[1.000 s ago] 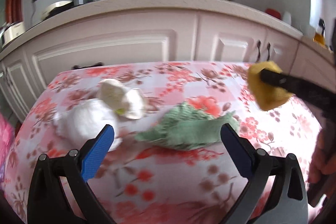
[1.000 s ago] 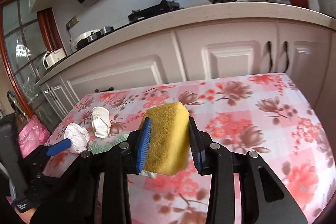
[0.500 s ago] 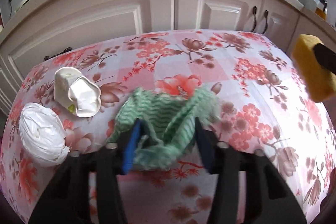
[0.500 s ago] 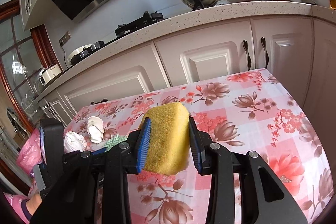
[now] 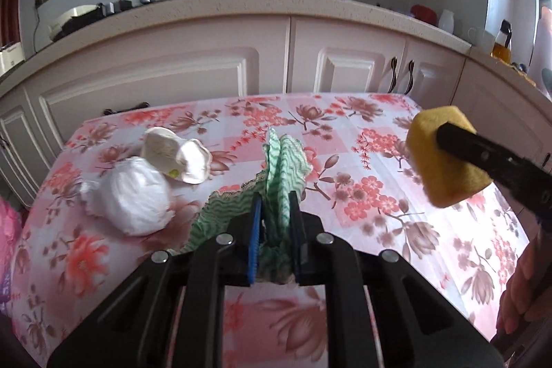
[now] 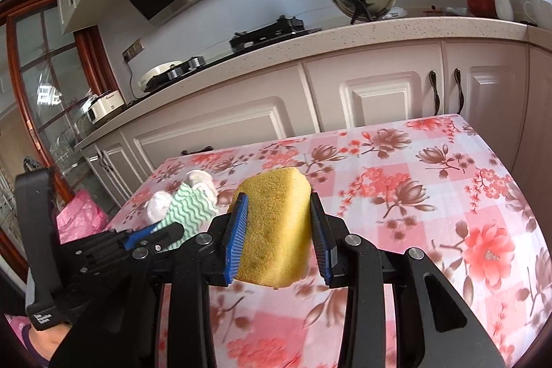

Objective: Collect trash
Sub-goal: 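Grasp the green zigzag cloth with the left tool while the right tool holds the sponge, then carry the green cloth and yellow sponge over the pink bin with both tools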

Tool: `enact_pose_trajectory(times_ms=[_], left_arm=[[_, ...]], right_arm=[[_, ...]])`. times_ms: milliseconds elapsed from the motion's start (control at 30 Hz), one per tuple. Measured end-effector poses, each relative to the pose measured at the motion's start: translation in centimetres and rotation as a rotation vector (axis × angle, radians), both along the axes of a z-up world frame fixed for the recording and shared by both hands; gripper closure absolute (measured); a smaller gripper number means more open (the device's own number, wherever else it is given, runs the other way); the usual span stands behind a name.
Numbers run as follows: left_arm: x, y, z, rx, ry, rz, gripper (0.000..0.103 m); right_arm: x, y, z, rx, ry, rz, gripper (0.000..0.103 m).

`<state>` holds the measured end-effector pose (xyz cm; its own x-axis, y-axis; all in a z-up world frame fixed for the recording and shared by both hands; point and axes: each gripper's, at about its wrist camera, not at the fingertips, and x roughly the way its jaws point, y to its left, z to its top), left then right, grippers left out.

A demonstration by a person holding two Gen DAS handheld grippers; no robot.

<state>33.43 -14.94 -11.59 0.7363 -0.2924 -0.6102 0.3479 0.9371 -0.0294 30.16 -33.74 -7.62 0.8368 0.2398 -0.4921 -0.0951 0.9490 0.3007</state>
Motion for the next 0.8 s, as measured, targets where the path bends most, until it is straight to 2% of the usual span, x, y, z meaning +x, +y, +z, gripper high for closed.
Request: enact_pose_trajectory(times_ms=[400,800], left_arm=[[-8.9,7.3,4.0,-0.078,-0.089,0.071,0.089],[-17.0,13.7,7.0,-0.126,-0.183,0.128,0.089]], right_arm=[[-6.9,6.5,2.6,-0.119,-0.051,0.087,0.068],[-11.2,13.6,5.7,-0.209,-0.112,0.222,0.068]])
